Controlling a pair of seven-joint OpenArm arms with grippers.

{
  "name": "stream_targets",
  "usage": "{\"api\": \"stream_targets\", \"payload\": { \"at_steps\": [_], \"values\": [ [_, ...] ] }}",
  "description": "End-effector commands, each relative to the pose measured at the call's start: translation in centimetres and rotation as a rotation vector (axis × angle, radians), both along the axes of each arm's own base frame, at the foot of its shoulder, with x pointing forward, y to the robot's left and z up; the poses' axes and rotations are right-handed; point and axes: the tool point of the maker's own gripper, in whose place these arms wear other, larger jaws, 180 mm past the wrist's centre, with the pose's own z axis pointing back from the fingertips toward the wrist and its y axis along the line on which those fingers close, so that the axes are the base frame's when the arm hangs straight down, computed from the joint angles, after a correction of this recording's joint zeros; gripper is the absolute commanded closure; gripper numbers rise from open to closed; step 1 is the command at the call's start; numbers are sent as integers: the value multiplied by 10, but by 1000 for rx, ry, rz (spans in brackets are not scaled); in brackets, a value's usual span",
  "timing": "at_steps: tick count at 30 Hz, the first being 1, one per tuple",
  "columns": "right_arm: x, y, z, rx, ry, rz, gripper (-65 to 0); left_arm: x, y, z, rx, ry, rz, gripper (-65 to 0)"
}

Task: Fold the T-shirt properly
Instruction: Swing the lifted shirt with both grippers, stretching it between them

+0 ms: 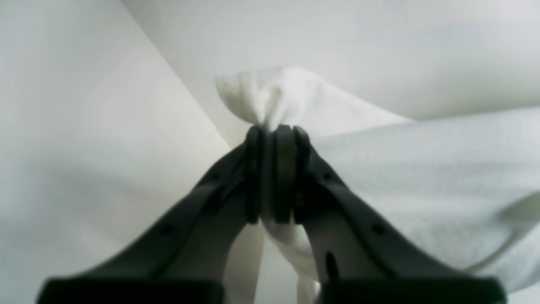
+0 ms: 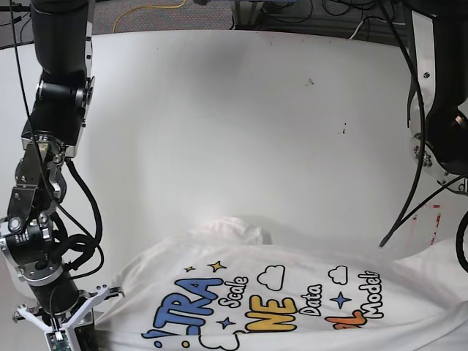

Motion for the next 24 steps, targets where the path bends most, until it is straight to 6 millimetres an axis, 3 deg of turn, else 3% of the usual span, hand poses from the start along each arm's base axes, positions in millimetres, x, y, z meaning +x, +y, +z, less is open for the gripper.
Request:
{"api": "stream_targets", "payload": {
  "at_steps": [1,8,14,16,24],
  "values": [
    [-3,-9,32,-18,-88,-28,-3,-10,4,29,20,-83,17,-12],
    [-5,-11,21,-30,-62,-41,0,-18,1,27,33,-96,28,-11],
    [-9,-15,-1,-33,-12,-54,0,-15,-5,-6,43,-22,25,-11],
    [-9,-21,-25,-18,53,-69,0,-14,-11,-33,40,37,19,-12],
    [-22,-27,-56,-12,122,-90,0,-17,-17,-81,41,155,19,-13]
  ]
}}
